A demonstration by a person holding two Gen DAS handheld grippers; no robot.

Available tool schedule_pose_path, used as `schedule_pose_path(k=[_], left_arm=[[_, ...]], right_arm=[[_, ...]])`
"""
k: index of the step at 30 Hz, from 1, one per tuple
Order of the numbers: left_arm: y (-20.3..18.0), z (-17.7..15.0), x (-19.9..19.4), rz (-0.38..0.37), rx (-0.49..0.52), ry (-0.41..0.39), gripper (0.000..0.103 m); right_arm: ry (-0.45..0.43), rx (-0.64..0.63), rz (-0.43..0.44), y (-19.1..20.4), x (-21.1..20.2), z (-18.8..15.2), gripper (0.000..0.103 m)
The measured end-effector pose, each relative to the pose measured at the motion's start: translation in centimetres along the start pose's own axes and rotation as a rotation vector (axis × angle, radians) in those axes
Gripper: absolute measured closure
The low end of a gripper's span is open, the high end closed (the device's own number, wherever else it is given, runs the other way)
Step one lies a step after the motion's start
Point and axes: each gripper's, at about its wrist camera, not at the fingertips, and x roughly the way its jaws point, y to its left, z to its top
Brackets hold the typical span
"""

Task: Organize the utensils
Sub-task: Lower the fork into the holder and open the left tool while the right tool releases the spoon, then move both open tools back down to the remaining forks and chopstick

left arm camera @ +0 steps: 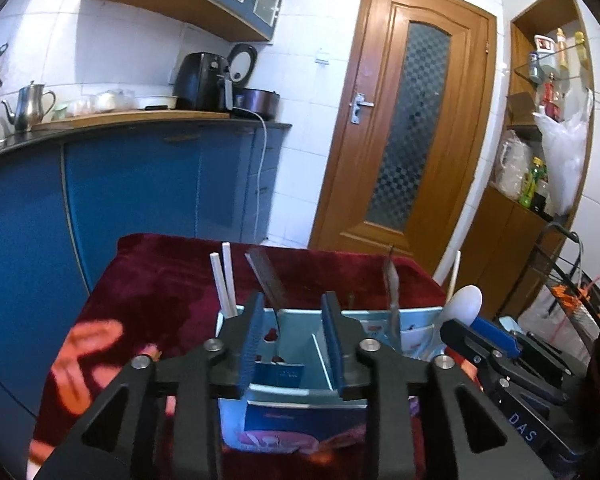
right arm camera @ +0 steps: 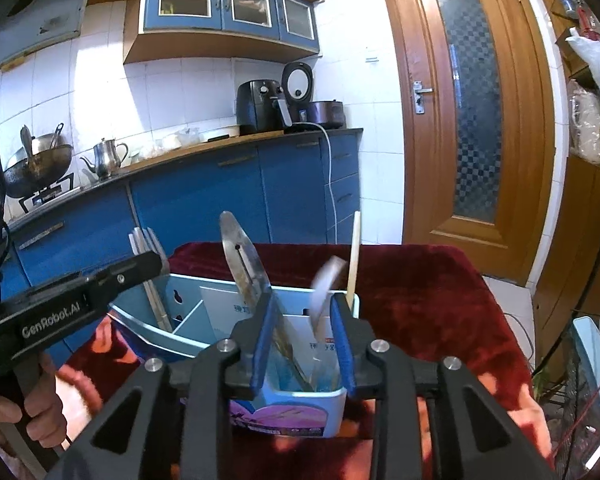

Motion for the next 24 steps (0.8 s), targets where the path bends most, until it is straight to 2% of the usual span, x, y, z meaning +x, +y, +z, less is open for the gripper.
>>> schedule_pose_path(k=[7,15,24], left_arm=[[-0.7,0.1,-2.8,-0.011,0.043,-0.007,0.066],[-0.8,-0.5,-6.6,-0.001,0.038,0.011,0.064],[0.2,-2.4,-9.9,0.034,-0.006,0.060,0.061]], right_arm=[[-0.021,-0.006,-0.003,0.8,-2.4,0.6,0.071],[-0.051,0.042,0.025,0.8,-5.9,0.7,0.070],[0.005,0.095,0.055,1.1,-9.0,-1.1,0.069]])
